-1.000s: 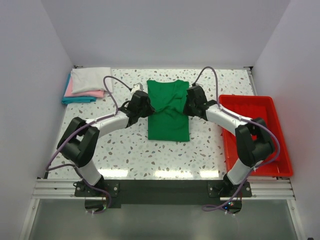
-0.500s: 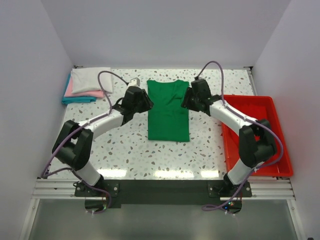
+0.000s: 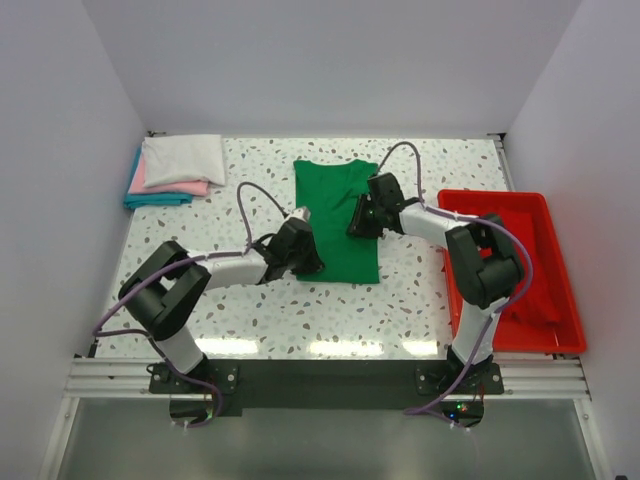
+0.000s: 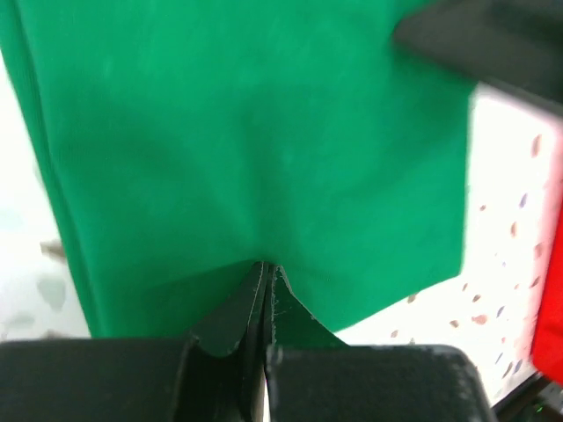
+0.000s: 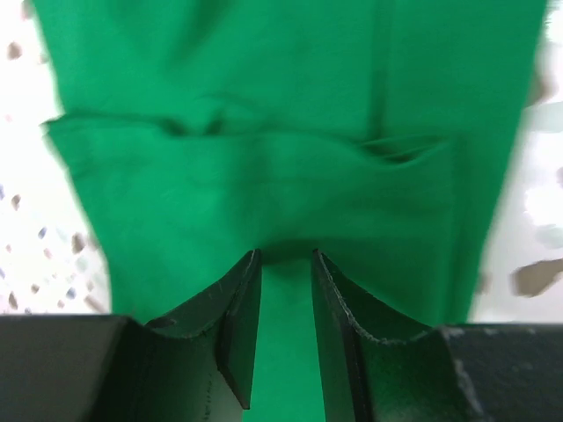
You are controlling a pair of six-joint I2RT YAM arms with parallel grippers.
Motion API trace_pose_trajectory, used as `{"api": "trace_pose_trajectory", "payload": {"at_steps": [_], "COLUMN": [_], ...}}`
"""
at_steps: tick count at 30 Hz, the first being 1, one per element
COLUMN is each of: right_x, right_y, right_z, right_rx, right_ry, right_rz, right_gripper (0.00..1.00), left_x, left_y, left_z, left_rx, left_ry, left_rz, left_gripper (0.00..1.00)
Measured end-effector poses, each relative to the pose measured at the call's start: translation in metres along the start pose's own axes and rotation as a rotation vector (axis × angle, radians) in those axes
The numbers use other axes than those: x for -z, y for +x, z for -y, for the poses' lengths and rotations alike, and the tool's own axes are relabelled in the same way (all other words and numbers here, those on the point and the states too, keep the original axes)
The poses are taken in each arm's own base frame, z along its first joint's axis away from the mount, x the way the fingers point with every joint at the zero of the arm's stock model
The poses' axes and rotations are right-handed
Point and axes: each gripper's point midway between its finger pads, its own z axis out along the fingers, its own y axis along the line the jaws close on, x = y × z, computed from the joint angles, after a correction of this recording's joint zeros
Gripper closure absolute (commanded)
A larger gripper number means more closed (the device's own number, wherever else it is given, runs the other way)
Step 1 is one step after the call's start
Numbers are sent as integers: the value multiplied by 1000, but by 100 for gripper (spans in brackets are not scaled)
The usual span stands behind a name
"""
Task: Fold and stack the t-shirts
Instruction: Fold the tshirt
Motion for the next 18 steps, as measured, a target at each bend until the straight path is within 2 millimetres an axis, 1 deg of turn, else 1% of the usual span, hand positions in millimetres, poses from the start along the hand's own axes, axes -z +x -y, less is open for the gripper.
{"api": "trace_pose_trajectory", "payload": {"at_steps": [3, 5, 11, 14, 18], "right_x": [-7, -7, -5, 0, 11], "right_y": [-2, -4, -2, 6, 21], "right_z": [21, 27, 28, 30, 35], "right_rx": [-61, -95, -116, -120, -119], "right_ry": [15, 3, -15, -29, -31], "right_rz": [-13, -15, -3, -7, -16], "right_gripper": [68, 68, 68, 67, 66], "left_x": [1, 0, 4, 13, 24], "left_y": [23, 27, 31, 36, 46], "left_z": [-10, -8, -10, -16, -24], "left_rx": [4, 8, 30, 42, 57], "left_ry": [-20, -4, 15, 13, 16], "left_rz": [-43, -41, -28, -31, -34], "left_gripper": [100, 100, 100, 100, 100]}}
